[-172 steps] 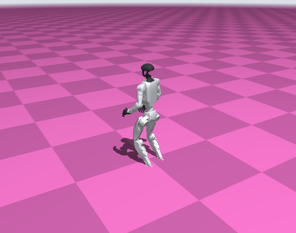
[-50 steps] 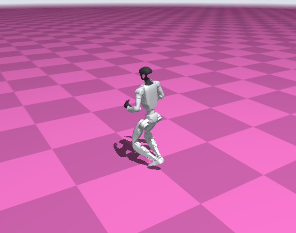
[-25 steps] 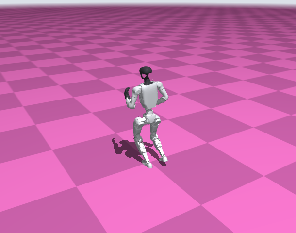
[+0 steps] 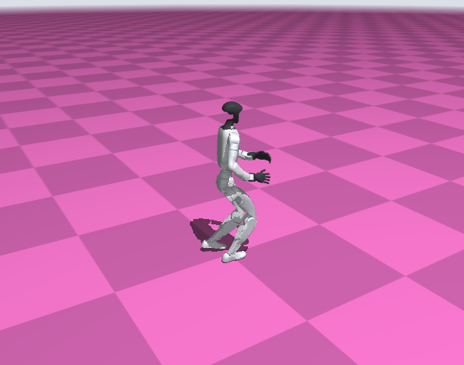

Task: Run

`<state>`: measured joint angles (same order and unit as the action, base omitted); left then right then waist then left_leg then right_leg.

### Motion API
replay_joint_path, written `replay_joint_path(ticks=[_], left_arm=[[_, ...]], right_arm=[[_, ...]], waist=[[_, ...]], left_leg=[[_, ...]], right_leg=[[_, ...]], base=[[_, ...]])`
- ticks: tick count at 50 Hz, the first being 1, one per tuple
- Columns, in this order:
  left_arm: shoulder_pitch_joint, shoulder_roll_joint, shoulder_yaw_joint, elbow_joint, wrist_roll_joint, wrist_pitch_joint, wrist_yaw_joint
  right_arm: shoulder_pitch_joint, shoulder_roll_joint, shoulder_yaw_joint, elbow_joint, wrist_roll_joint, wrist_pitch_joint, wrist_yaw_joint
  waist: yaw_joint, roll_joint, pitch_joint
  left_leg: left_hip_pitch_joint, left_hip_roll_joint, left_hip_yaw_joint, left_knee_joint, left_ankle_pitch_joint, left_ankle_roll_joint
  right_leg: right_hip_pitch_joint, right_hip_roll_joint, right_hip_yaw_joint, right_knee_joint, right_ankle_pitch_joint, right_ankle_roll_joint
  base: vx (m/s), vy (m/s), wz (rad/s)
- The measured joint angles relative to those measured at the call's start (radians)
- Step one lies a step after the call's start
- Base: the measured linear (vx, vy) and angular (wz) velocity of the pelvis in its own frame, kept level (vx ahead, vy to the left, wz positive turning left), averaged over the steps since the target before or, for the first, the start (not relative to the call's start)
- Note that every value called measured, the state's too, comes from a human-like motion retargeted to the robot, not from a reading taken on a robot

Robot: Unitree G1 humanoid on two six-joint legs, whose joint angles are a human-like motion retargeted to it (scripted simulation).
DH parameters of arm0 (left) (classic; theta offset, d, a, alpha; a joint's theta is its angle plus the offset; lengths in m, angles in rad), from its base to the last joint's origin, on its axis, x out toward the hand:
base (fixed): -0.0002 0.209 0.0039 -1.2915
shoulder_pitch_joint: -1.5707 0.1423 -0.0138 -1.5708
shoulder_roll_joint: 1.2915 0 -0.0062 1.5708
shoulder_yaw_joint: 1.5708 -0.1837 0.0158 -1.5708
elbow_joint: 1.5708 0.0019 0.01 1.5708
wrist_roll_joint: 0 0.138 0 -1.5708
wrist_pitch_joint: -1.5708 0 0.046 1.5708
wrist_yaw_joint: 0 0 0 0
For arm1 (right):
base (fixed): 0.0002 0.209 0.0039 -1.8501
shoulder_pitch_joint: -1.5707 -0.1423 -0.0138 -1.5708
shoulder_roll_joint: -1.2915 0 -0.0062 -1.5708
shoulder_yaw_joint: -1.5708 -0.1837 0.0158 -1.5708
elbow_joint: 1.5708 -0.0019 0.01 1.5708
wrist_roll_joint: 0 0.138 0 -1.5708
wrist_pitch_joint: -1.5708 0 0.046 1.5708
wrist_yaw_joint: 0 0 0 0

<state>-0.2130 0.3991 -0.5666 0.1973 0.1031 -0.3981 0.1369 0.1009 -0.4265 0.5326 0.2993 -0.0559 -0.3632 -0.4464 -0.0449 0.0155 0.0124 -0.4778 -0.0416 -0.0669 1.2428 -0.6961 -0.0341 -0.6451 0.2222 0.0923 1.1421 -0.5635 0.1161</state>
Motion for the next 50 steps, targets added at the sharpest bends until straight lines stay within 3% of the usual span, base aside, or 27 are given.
replay_joint_path(ticks=[5, 8, 12, 15, 18, 23, 25, 30, 35, 38, 40, 43, 50], left_arm=[[-0.099, -0.003, -0.038, -0.026, 0.002, -0.001, 0.069], [-0.143, -0.022, -0.052, 0.0, -0.013, 0.006, 0.091], [-0.179, -0.056, -0.039, 0.082, -0.043, 0.006, 0.141], [-0.174, -0.102, -0.007, 0.176, -0.059, 0.0, 0.201], [-0.136, -0.139, 0.024, 0.254, -0.07, 0.009, 0.238], [-0.097, -0.148, 0.06, 0.252, -0.067, 0.024, 0.292], [-0.1, -0.143, 0.067, 0.222, -0.063, 0.026, 0.315], [-0.169, -0.147, 0.062, 0.15, -0.062, 0.012, 0.356], [-0.252, -0.167, 0.046, 0.127, -0.092, 0.0, 0.375], [-0.227, -0.188, 0.03, 0.153, -0.126, 0.002, 0.367], [-0.193, -0.198, 0.023, 0.178, -0.16, 0.007, 0.336], [-0.097, -0.198, 0.018, 0.182, -0.198, 0.018, 0.274], [0.186, -0.107, 0.072, 0.12, -0.231, 0.043, 0.222]], right_arm=[[-0.043, -0.002, 0.025, 0.016, -0.01, 0.007, -0.006], [-0.084, 0.003, 0.031, 0.041, -0.032, 0.018, -0.001], [-0.186, 0.015, 0.027, 0.098, -0.093, 0.038, 0.011], [-0.281, 0.025, 0.03, 0.158, -0.16, 0.041, 0.011], [-0.326, 0.022, 0.044, 0.199, -0.204, 0.034, -0.002], [-0.31, 0.014, 0.067, 0.226, -0.209, 0.036, -0.031], [-0.296, 0.015, 0.068, 0.233, -0.2, 0.036, -0.039], [-0.26, 0.018, 0.054, 0.27, -0.185, 0.066, -0.048], [-0.255, 0.027, 0.049, 0.317, -0.213, 0.104, -0.07], [-0.284, 0.049, 0.066, 0.353, -0.234, 0.124, -0.076], [-0.333, 0.065, 0.08, 0.386, -0.239, 0.135, -0.07], [-0.392, 0.065, 0.089, 0.396, -0.233, 0.142, -0.06], [-0.467, 0.034, 0.064, 0.29, -0.225, 0.124, -0.038]], waist=[[-0.007, -0.068, -0.016], [0.012, -0.095, -0.005], [0.058, -0.113, 0.052], [0.082, -0.104, 0.091], [0.089, -0.118, 0.094], [0.04, -0.203, 0.123], [0.021, -0.206, 0.126], [-0.017, -0.157, 0.11], [-0.023, -0.162, 0.12], [0.004, -0.159, 0.146], [0.05, -0.087, 0.17], [0.121, -0.039, 0.175], [0.187, -0.154, 0.135]], left_leg=[[-0.056, -0.039, 0.084, -0.036, 0.04, 0.022], [-0.089, -0.054, 0.114, 0.009, -0.011, 0.066], [-0.131, -0.034, 0.156, 0.113, -0.155, 0.147], [-0.187, -0.012, 0.167, 0.124, -0.177, 0.201], [-0.169, -0.053, 0.181, 0.066, -0.177, 0.226], [0.038, -0.223, 0.178, -0.156, -0.177, 0.229], [0.12, -0.237, 0.161, -0.235, -0.177, 0.209], [0.255, -0.19, 0.107, -0.363, -0.169, 0.143], [0.34, -0.173, 0.068, -0.362, -0.177, 0.144], [0.324, -0.129, 0.074, -0.151, -0.177, 0.14], [0.259, -0.009, 0.076, 0.077, -0.177, 0.125], [0.143, 0.054, 0.076, 0.201, -0.177, 0.128], [-0.018, -0.143, 0.133, -0.147, -0.168, 0.16]], right_leg=[[0.148, -0.259, -0.131, 0.157, -0.033, -0.024], [0.271, -0.36, -0.157, 0.161, -0.07, -0.014], [0.402, -0.418, -0.184, 0.1, -0.222, 0.002], [0.388, -0.44, -0.22, 0.071, -0.309, -0.021], [0.335, -0.488, -0.212, 0.128, -0.309, -0.03], [0.223, -0.626, -0.14, 0.332, -0.217, -0.013], [0.157, -0.617, -0.123, 0.35, -0.216, -0.019], [0.023, -0.471, -0.114, 0.156, -0.253, -0.024], [0.01, -0.403, -0.084, 0.087, -0.263, -0.039], [0.059, -0.374, -0.1, 0.152, -0.289, -0.075], [0.112, -0.282, -0.162, 0.136, -0.29, -0.116], [0.187, -0.218, -0.192, 0.06, -0.265, -0.125], [0.286, -0.347, -0.136, 0.003, -0.208, -0.006]], base=[[-0.18, -0.04, -2.64], [-0.16, -0.03, -2.56], [-0.14, -0.03, -2.41], [-0.24, 0.0, -1.99], [-0.11, 0.01, -1.55], [0.02, 0.01, -0.94], [0.04, -0.01, -0.8], [0.03, -0.05, -0.52], [-0.06, -0.06, -0.29], [-0.05, -0.06, -0.51], [-0.03, -0.04, -0.88], [0.0, -0.02, -0.66], [0.05, 0.03, -0.15]])
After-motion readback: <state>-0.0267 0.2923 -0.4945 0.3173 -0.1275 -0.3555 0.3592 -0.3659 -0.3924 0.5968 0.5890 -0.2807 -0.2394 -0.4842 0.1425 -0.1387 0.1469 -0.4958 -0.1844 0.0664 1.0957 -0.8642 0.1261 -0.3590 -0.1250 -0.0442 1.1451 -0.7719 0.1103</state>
